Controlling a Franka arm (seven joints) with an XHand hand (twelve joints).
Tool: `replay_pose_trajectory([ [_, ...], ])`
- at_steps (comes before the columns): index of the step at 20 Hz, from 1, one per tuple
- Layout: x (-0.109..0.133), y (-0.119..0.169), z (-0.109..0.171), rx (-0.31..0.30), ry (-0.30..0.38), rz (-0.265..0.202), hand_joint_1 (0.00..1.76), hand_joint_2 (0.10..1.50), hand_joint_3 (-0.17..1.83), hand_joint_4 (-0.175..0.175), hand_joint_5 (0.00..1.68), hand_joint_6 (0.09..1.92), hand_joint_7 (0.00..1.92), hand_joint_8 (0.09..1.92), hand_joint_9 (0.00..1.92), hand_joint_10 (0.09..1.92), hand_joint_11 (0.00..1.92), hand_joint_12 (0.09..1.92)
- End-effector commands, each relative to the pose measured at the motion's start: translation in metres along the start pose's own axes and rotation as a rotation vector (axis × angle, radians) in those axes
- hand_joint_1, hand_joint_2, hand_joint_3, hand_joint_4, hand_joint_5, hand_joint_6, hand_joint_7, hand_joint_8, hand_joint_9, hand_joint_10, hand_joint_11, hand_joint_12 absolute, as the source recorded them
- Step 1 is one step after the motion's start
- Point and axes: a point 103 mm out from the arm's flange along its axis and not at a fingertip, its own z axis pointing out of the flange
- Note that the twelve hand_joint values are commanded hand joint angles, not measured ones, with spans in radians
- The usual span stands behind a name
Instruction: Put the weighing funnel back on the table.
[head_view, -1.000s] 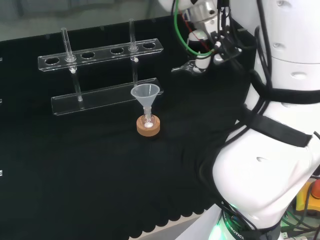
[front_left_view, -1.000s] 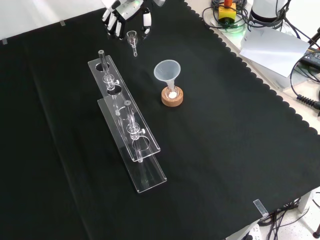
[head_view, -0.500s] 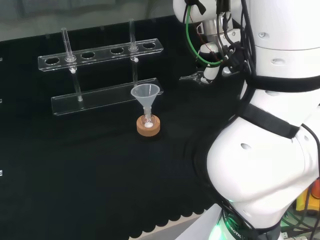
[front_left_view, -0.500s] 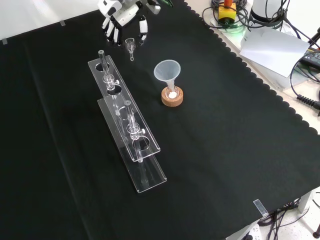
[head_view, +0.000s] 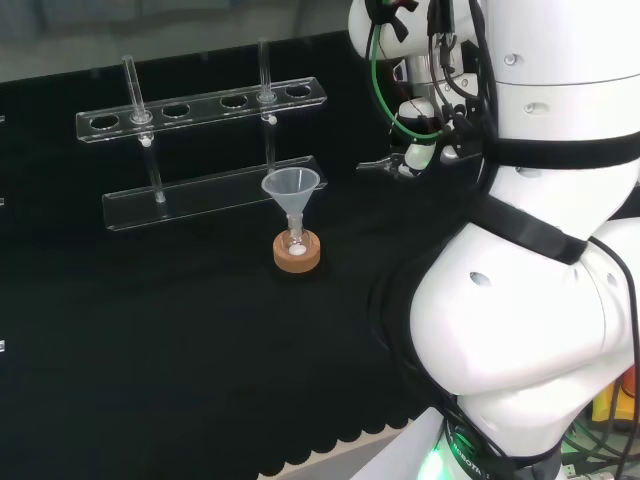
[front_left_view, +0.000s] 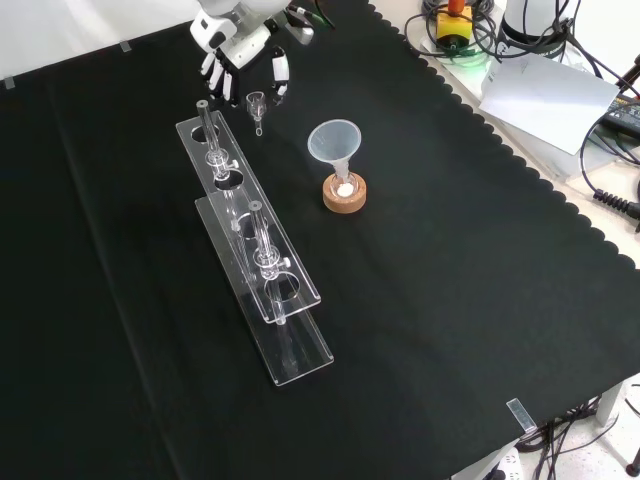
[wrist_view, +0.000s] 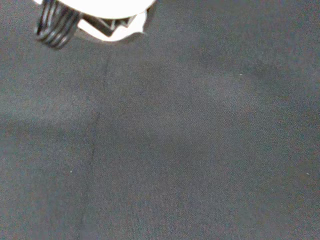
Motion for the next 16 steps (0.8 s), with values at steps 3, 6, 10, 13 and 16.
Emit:
replay_pose_trajectory([
  [3, -0.003, 0.016, 0.009, 0.015, 0.023, -0.005, 1.09, 0.68, 0.73, 0.175, 1.13, 0.95, 0.45, 0.64, 0.75, 0.55, 0.35, 1.31],
  [6, -0.003, 0.023, 0.015, 0.007, 0.023, -0.001, 1.09, 0.68, 0.73, 0.175, 1.13, 0.95, 0.45, 0.64, 0.75, 0.55, 0.35, 1.31],
  [10, -0.006, 0.031, 0.024, 0.013, 0.025, 0.003, 1.09, 0.68, 0.73, 0.175, 1.13, 0.95, 0.45, 0.64, 0.75, 0.55, 0.35, 1.31],
  [13, -0.006, 0.034, 0.027, 0.016, 0.025, 0.007, 1.09, 0.68, 0.73, 0.175, 1.13, 0.95, 0.45, 0.64, 0.75, 0.55, 0.36, 1.31],
  [16, -0.007, 0.036, 0.028, 0.017, 0.030, 0.010, 1.09, 0.68, 0.73, 0.175, 1.13, 0.95, 0.45, 0.64, 0.75, 0.55, 0.36, 1.31],
])
